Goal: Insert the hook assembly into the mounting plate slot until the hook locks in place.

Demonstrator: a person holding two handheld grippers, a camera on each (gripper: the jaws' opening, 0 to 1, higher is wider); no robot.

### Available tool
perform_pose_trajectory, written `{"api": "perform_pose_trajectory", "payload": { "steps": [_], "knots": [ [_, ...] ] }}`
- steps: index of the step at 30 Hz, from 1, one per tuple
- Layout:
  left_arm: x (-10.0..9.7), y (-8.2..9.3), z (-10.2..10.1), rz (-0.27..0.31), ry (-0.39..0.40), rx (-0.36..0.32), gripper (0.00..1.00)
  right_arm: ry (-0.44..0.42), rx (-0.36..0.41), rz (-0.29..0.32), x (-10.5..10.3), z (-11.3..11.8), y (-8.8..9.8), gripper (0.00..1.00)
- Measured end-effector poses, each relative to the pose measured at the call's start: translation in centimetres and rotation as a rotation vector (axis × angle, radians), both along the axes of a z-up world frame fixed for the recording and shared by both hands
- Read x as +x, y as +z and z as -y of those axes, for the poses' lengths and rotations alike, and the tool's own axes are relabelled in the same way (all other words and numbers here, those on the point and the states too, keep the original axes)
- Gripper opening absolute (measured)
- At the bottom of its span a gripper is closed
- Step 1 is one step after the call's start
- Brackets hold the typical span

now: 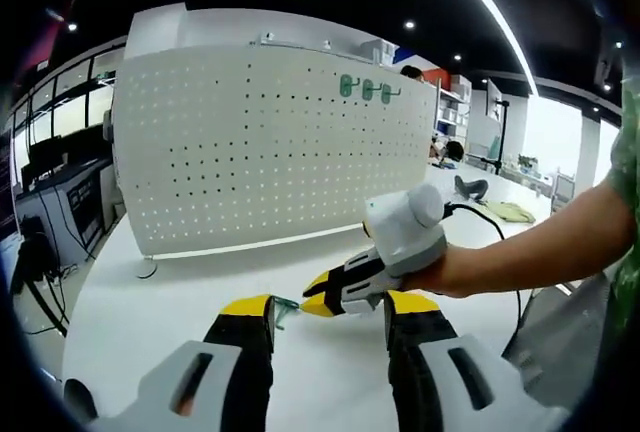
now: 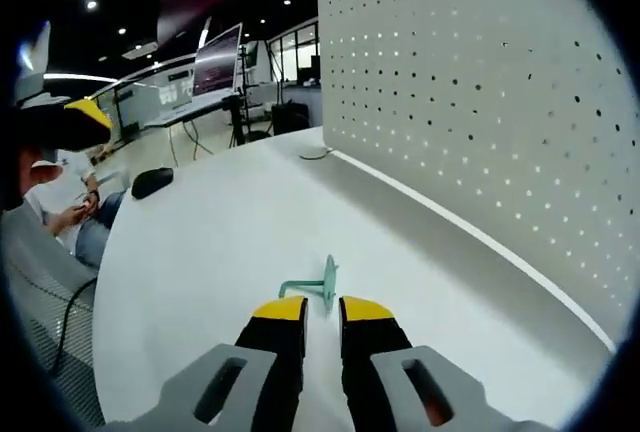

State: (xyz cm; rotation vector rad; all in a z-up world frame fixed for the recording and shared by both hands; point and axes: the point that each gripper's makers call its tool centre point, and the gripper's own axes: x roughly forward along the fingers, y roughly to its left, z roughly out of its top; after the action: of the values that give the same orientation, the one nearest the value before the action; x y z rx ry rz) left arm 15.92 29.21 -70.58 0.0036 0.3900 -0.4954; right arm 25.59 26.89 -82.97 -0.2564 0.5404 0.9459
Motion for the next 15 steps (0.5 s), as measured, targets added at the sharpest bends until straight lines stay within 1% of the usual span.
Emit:
{"api": "perform_pose_trajectory", "payload": {
  "steps": [15],
  "knots": [
    [0.6,-0.37,-0.1,-0.01,0.003,-0.004,0.45,0.028,-0.034,0.023,0.5,-0.61,-0.76,0.05]
  ]
}}
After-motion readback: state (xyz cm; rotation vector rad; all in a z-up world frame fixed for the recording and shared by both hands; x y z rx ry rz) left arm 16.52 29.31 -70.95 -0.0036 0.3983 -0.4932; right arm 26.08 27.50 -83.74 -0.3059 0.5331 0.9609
